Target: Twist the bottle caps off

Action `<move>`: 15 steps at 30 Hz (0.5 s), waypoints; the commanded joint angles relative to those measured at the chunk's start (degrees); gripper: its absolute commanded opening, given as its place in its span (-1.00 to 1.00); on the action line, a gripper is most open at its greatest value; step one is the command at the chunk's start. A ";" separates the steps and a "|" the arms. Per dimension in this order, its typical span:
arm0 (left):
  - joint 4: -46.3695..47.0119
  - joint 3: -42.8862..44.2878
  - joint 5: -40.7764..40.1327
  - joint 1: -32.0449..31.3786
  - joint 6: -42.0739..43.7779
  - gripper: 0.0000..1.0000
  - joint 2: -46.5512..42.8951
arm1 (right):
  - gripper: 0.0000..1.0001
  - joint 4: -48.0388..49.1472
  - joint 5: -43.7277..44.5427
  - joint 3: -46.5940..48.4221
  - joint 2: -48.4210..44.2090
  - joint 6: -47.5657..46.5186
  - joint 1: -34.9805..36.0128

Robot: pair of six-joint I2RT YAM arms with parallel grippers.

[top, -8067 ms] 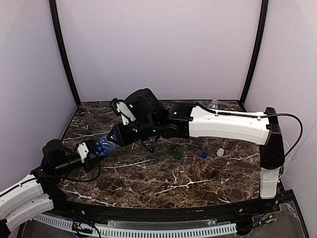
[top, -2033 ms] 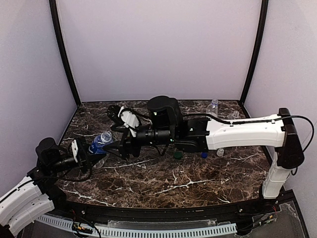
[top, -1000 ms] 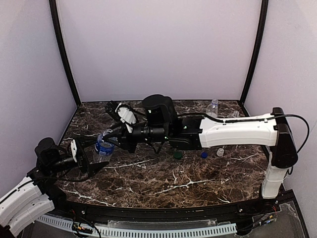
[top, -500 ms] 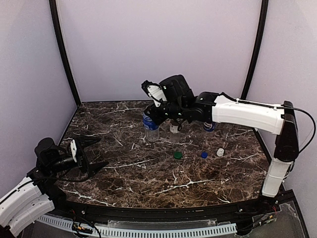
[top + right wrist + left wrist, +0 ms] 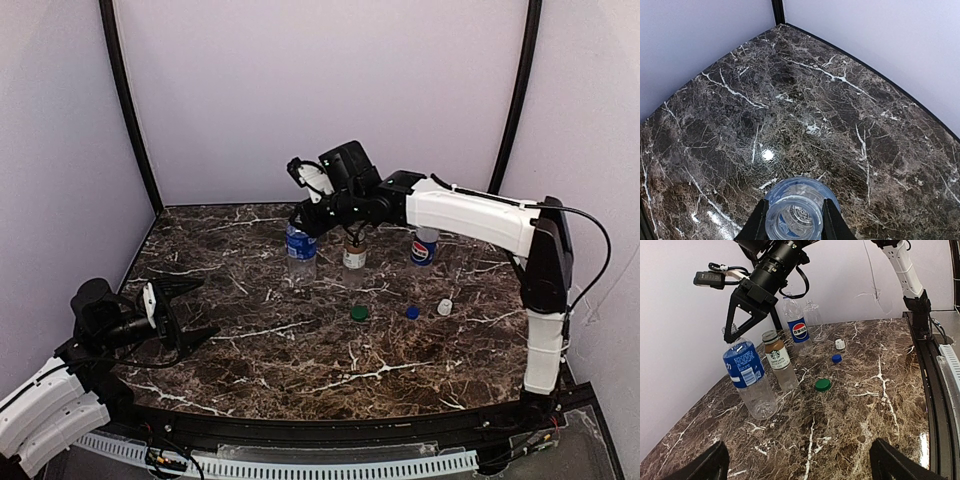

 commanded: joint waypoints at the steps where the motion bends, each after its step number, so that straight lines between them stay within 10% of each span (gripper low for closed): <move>1: 0.39 -1.01 0.36 0.08 0.56 0.97 -0.02 | -1.00 -5.70 -2.44 5.56 4.50 2.22 -0.32; 10: 0.32 -1.10 0.32 0.08 0.62 0.98 -0.04 | -1.00 -10.51 -3.18 11.11 9.63 3.06 -0.32; 15: 0.30 -1.10 0.38 0.08 0.61 0.97 0.04 | -0.30 -10.57 -2.96 11.18 9.27 3.13 -0.36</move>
